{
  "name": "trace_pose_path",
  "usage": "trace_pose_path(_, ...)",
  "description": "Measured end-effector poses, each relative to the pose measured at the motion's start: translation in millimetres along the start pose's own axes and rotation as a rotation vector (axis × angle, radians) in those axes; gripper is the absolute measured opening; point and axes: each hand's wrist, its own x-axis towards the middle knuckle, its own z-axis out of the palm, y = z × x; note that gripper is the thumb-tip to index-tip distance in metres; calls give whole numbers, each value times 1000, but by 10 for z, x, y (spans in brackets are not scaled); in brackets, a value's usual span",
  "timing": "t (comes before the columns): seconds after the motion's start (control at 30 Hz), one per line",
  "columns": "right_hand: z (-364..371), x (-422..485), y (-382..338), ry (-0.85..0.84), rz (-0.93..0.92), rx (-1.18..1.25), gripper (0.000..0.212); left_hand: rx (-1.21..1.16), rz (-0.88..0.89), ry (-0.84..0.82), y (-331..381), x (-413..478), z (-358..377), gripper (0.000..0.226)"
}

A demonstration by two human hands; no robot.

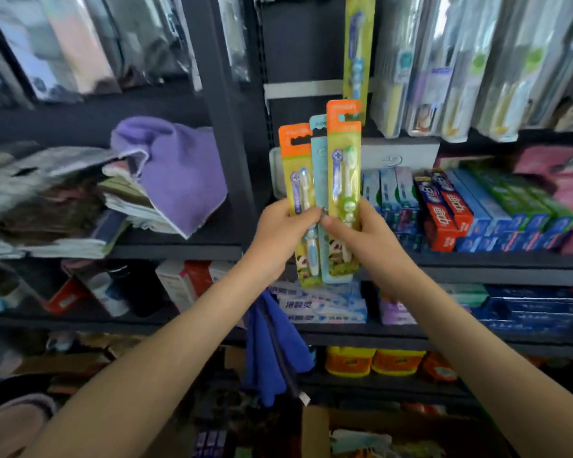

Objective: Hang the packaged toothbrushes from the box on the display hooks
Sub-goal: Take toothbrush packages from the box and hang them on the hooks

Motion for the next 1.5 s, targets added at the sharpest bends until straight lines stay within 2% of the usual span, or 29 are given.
trace_pose_path(0.23, -99, 397, -311, 132, -101, -52, 32, -68, 87, -5, 353, 394, -263, 15)
trace_pose_path(0.4, -424, 611, -588, 219, -245, -281, 72, -91, 180, 9, 691, 583, -372, 16)
trace_pose_path(0.63, -702, 984, -919, 251, -352, -640, 85, 48, 355, 127, 1172, 870, -449, 22)
trace_pose_path(0.83, -752, 1322, -1099, 270, -318, -722, 84, 33, 367, 153, 1229, 1004, -383, 20)
trace_pose_path(1.0, -707, 1512, -1090, 343, -252, -642, 85, 96, 377, 175, 1180, 1057, -386, 16)
trace_pose_path(1.23, -543, 1748, -1061, 330, -134, -617, 86, 98, 354, 179, 1195, 1035, -362, 16)
trace_pose_path(1.3, -516, 1767, -1056, 343, -102, -683, 84, 69, 341, 159, 1171, 1006, -350, 18)
trace_pose_path(1.37, -465, 1724, -1060, 407, -168, -776, 75, 56, 334, 134, 1133, 971, -332, 19)
trace_pose_path(1.43, -383, 1595, -1106, 421, -271, -650, 57, 58, 333, 115, 1104, 945, -315, 18)
trace_pose_path(1.5, -318, 1456, -1157, 240, -304, -255, 35, 45, 336, 82, 1104, 922, -295, 19)
